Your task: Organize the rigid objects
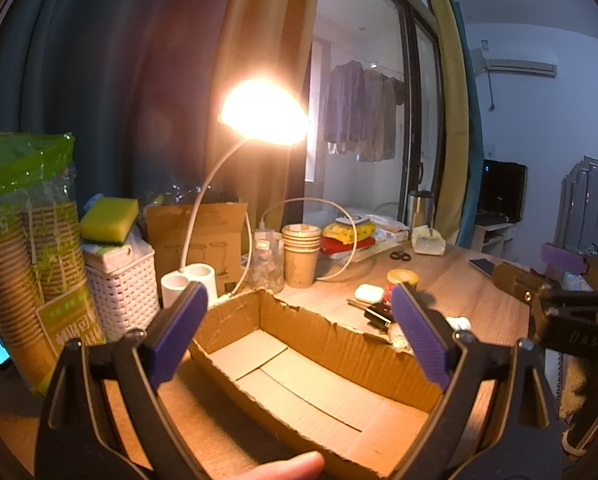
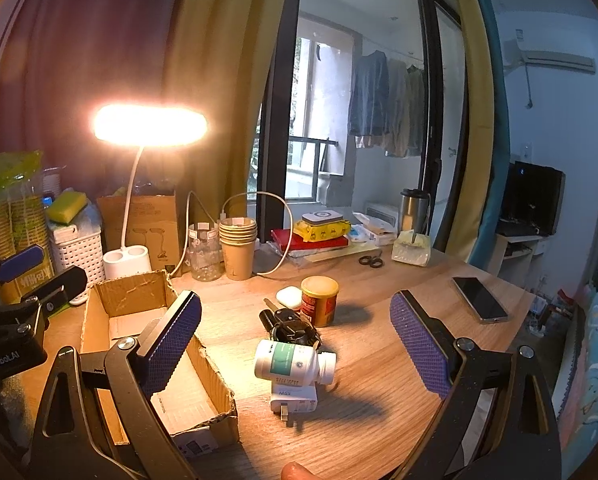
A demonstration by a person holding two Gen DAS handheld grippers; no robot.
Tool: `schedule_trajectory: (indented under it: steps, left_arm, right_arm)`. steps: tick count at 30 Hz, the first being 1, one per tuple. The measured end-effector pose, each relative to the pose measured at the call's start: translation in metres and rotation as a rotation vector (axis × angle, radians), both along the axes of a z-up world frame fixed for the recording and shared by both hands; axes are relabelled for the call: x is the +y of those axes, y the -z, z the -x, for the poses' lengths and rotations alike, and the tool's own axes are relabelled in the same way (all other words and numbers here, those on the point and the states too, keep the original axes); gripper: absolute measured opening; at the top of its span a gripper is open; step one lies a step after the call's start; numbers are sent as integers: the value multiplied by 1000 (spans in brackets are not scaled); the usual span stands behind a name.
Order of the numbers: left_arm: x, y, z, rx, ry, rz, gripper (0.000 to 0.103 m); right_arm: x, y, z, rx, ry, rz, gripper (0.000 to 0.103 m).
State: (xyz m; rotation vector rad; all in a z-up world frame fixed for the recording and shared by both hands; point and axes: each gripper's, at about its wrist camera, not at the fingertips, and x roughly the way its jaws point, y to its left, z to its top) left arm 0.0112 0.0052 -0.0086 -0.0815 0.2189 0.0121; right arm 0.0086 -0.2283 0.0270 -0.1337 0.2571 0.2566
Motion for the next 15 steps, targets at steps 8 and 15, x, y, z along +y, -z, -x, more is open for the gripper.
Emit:
schedule_trajectory:
  steps: [8,15]
  left_arm:
    - [1,1,-1,11,-11,15,94]
    - [-5,-1,1,1,13,-12,93]
  right_arm:
    - [0,-1,1,0,1,-2,97]
    - [0,-1,2,-2,2,-3,97]
